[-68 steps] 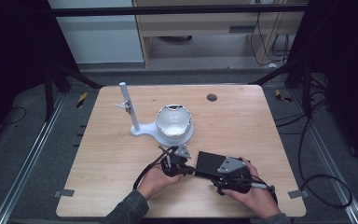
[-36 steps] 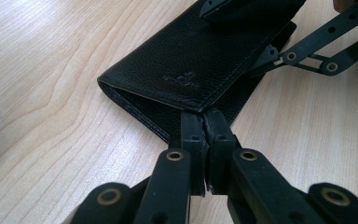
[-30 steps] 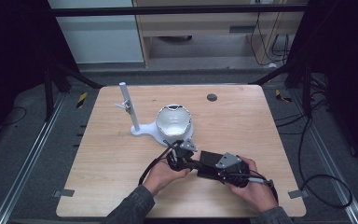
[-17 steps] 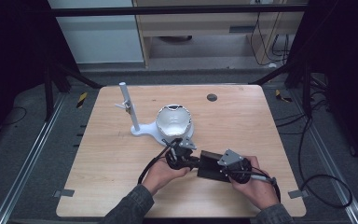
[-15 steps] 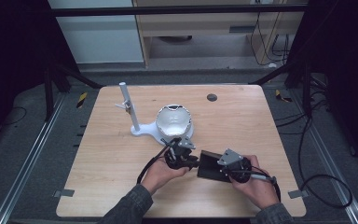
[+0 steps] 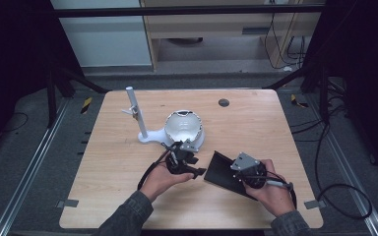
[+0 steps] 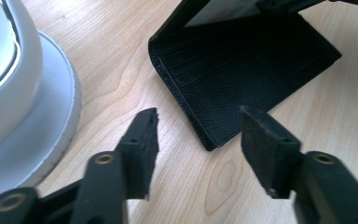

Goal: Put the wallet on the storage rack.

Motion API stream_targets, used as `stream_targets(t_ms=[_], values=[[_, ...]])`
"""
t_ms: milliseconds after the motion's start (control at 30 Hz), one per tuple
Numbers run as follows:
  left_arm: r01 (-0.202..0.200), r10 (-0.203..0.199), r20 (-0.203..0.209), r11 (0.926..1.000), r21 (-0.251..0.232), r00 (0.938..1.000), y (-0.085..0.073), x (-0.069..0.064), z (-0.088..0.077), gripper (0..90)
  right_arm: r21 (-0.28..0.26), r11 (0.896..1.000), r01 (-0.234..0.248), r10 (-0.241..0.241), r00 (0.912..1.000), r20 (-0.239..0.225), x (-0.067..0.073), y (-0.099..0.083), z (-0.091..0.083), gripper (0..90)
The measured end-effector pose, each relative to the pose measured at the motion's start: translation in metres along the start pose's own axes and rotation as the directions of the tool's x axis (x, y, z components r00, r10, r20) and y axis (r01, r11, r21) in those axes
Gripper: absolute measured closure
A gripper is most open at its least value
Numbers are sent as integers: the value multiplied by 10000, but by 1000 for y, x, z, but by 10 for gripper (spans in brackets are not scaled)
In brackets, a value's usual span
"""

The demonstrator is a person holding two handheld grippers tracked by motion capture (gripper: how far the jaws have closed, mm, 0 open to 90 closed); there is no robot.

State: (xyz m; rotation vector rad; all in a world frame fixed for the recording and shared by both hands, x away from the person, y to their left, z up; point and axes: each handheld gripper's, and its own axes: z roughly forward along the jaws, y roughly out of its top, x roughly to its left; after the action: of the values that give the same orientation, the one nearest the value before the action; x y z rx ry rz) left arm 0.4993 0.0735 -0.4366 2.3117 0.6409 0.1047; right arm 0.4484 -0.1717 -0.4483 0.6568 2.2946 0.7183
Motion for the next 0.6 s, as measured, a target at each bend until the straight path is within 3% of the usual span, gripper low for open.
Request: stream_targets(t_ms=[233,600], values=[[-140,141,-113,9998,123,9998,7,3,-16,358,-665,9971,-372,368,9993,-80,-4,4,-7,844],[-45,49,-155,9996,285,9999,12,12,-32,324,-1337,9878,-799,790,9968,-121,-8,11,-16,845]])
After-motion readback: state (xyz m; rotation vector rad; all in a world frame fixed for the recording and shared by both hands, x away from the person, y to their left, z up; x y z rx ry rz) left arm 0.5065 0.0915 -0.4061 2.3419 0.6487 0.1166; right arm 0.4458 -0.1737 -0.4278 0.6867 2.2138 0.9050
